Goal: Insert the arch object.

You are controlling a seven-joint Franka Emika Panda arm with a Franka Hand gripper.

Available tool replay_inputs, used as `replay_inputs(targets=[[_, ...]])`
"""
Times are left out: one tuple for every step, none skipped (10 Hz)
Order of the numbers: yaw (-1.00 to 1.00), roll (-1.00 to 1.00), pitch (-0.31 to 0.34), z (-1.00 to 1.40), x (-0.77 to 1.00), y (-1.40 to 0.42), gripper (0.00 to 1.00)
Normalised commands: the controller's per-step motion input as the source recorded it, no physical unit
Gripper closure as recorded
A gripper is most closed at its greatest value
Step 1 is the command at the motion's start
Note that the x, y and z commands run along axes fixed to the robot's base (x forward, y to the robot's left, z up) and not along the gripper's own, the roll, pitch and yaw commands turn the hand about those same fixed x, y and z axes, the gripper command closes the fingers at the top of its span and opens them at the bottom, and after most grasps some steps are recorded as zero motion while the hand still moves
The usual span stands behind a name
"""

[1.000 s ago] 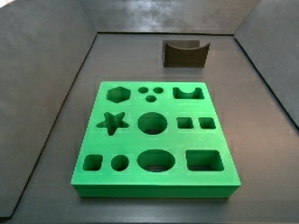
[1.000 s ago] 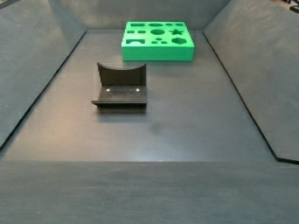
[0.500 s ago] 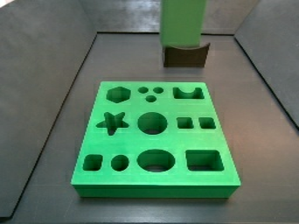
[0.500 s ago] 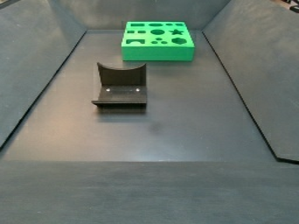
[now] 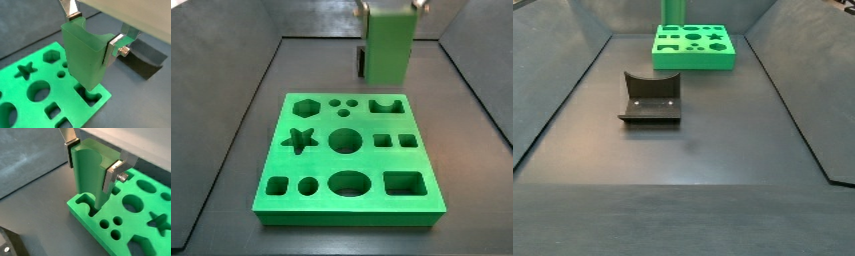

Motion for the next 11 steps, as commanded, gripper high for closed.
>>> replay_inputs(targets=[[-0.06,0.14,0.0,-1.0,0.32,-0.24,1.0],[-0.13,0.12,0.144,-0.72,0.36,-0.19,1.0],[-0.14,0.09,0.066,-0.26,0.18,0.0,1.0],[0.0,0.0,0.0,-0.01,0.0,0.03,1.0],[0.03,0.18,0.014,-0.29,0.04,0.09,1.0],[0.0,0.2,0.014,-0.43,0.05,0.05,1.0],[0.0,0.17,0.02,-0.46,0.09,0.06,1.0],[0.0,0.06,0.014,-0.45,0.14,0.03,1.0],[-0.04,0.06,0.023,-0.57,0.28,0.0,1.0],[-0.02,0.16,0.024,-0.67,0.24,0.05,1.0],[0.0,0.21,0.0,-0.65,0.1,0.06,1.0]])
